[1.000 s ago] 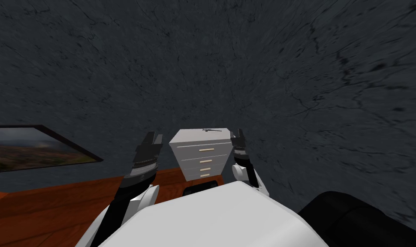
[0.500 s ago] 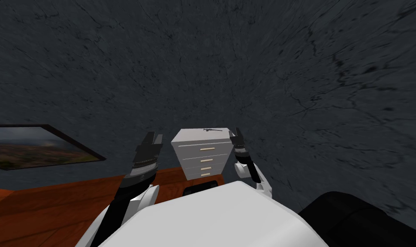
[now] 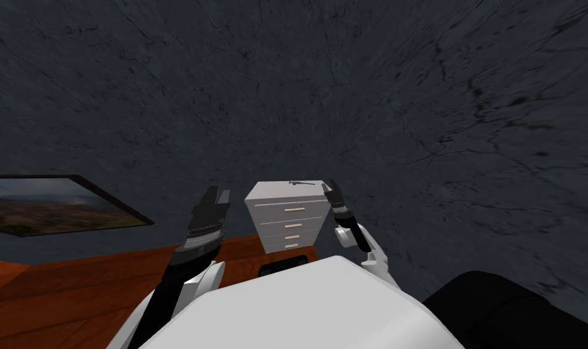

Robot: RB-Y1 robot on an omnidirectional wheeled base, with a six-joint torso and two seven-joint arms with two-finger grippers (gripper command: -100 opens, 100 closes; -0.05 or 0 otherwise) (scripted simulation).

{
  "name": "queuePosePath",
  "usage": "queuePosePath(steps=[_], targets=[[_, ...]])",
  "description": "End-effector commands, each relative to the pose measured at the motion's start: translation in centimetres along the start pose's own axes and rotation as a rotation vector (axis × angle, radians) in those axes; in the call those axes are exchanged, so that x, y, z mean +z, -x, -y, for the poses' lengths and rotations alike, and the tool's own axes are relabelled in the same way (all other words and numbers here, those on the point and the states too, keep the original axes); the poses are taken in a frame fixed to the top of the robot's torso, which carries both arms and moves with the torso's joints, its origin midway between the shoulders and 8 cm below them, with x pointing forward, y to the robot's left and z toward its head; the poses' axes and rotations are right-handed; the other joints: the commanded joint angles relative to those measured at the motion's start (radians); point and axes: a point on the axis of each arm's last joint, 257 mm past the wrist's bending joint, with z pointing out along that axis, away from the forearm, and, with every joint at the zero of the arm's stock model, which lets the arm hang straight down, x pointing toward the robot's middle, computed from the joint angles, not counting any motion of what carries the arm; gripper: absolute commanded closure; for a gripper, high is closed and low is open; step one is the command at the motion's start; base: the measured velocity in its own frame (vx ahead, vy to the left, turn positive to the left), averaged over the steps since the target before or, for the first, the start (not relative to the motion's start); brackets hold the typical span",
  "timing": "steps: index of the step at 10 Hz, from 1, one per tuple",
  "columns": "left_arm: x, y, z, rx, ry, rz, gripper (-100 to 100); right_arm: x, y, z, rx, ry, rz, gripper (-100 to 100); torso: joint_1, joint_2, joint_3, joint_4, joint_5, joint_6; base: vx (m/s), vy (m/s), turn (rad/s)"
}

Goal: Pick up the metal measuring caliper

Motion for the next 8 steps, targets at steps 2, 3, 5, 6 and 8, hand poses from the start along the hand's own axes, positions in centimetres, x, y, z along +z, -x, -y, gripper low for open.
queuePosePath(steps=[2,3,5,6,8], targets=[[0.0,0.0,0.0,0.0,0.0,0.0,0,0.5,-0.1,0.5,-0.057,-0.015,-0.067,-100,0.0,0.0,0.0,0.0,0.0,0.0,-0.016,0.027,0.017],[0.0,0.0,0.0,0.0,0.0,0.0,0,0.6,-0.3,0.5,-0.069,-0.015,-0.091,-100,0.0,0.0,0.0,0.0,0.0,0.0,-0.01,0.025,0.013],[0.0,0.0,0.0,0.0,0.0,0.0,0,0.9,-0.3,1.0,-0.119,-0.027,-0.145,-100,0.0,0.0,0.0,0.0,0.0,0.0,-0.015,0.026,0.023],[0.0,0.0,0.0,0.0,0.0,0.0,0,1.0,-0.1,1.6,-0.157,-0.039,-0.171,-100,0.0,0.0,0.0,0.0,0.0,0.0,-0.006,0.036,0.033],[0.0,0.0,0.0,0.0,0.0,0.0,0,1.2,0.0,2.2,-0.214,-0.054,-0.222,-100,0.0,-0.001,0.0,0.0,0.0,0.0,-0.01,0.029,0.027]])
